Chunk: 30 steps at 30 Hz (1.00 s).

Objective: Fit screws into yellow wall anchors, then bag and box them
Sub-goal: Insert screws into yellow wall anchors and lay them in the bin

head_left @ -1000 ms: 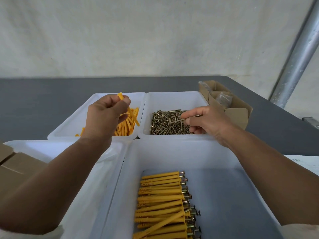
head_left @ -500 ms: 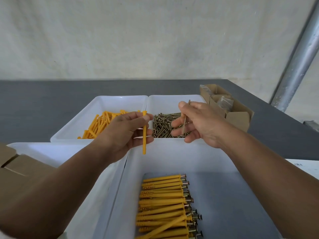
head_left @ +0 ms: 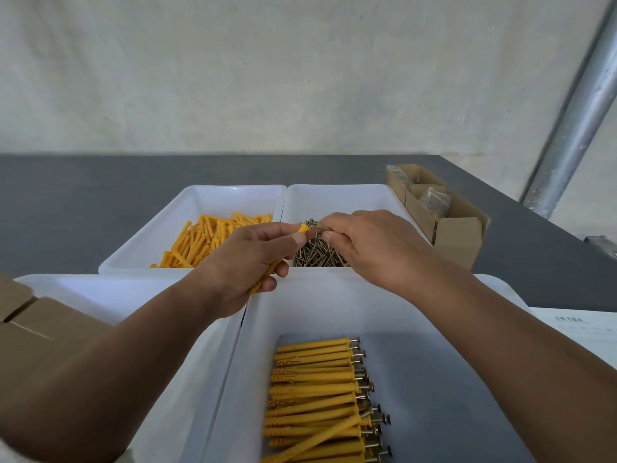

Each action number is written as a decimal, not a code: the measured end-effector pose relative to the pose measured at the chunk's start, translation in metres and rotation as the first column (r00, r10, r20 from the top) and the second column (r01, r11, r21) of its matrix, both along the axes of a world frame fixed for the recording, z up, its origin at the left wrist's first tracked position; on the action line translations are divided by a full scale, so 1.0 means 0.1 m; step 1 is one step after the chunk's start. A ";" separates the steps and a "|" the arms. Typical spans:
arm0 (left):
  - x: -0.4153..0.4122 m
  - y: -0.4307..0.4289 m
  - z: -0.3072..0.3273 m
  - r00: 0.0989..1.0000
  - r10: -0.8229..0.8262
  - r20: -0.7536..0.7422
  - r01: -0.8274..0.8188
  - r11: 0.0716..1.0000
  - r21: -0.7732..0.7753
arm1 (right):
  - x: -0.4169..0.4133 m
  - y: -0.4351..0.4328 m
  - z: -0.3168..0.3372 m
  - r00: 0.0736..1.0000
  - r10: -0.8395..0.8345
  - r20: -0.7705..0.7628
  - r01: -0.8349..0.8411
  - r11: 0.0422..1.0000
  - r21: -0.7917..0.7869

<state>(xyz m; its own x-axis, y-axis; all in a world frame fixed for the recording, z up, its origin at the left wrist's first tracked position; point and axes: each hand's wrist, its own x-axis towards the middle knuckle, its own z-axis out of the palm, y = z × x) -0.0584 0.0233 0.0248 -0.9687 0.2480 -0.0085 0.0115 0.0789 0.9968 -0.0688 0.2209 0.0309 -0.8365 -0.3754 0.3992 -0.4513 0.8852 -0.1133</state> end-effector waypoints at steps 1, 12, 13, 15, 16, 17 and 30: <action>0.00 0.00 0.00 1.000 0.001 -0.003 -0.002 1.000 -0.007 | 0.00 0.00 0.00 1.000 -0.013 -0.021 0.014 1.000 0.023; -0.03 0.01 -0.06 0.985 0.024 -0.173 -0.068 0.965 -0.253 | 0.03 -0.04 0.03 0.987 -0.038 -0.159 0.073 0.974 0.216; -0.03 0.01 -0.06 0.981 0.024 -0.191 -0.076 0.960 -0.271 | 0.04 -0.06 0.03 0.985 -0.031 -0.171 0.070 0.971 0.227; -0.03 0.01 -0.07 0.977 0.022 -0.213 -0.084 0.954 -0.288 | 0.05 -0.08 0.03 0.985 -0.015 -0.171 0.055 0.971 0.231; -0.03 0.01 -0.07 0.975 0.020 -0.222 -0.086 0.952 -0.293 | 0.05 -0.09 0.03 0.986 -0.008 -0.164 0.046 0.973 0.227; -0.03 0.01 -0.08 0.973 0.017 -0.231 -0.089 0.949 -0.302 | 0.07 -0.10 0.03 0.988 -0.001 -0.156 0.035 0.975 0.220; -0.01 0.02 -0.02 0.982 0.022 -0.185 -0.067 0.968 -0.242 | 0.26 -0.24 0.09 0.977 0.213 -0.018 -0.207 0.964 0.168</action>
